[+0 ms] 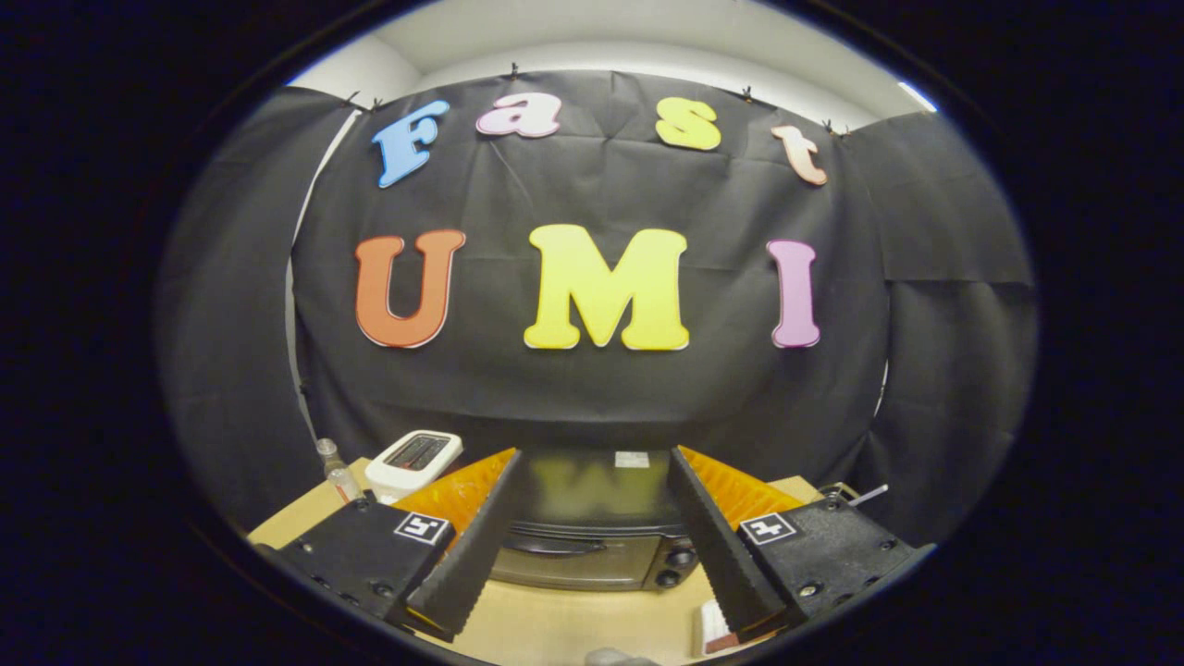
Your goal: Open the toaster oven, put the food inside, and close the toaster oven door.
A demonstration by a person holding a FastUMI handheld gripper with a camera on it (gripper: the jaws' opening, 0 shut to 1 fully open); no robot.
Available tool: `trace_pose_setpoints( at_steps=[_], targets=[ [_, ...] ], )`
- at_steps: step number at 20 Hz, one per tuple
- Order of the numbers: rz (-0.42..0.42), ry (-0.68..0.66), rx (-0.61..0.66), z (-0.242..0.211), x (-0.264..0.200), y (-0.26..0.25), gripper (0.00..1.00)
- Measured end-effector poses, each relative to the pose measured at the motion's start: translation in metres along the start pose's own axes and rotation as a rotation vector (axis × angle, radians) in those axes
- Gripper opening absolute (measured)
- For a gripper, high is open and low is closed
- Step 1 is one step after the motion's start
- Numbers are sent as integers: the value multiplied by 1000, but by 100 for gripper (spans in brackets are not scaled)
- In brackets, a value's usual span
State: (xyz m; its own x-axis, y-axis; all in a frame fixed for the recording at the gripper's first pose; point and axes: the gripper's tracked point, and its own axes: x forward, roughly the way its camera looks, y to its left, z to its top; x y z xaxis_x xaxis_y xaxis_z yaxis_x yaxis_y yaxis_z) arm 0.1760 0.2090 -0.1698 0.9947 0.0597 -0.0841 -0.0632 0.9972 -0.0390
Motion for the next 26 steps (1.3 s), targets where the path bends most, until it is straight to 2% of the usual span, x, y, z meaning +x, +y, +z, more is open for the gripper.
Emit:
trace_pose_setpoints(
  at_steps=[6, 12, 18, 22, 26],
  targets=[
    [-38, 81, 4, -65, 55, 23, 99],
    [-65, 153, -48, -110, 83, 29, 99],
    [-54, 161, -15, -116, 71, 29, 100],
    [-71, 149, -30, -125, 42, 30, 100],
    [-69, 158, 21, -142, 12, 32, 100]
  ],
)
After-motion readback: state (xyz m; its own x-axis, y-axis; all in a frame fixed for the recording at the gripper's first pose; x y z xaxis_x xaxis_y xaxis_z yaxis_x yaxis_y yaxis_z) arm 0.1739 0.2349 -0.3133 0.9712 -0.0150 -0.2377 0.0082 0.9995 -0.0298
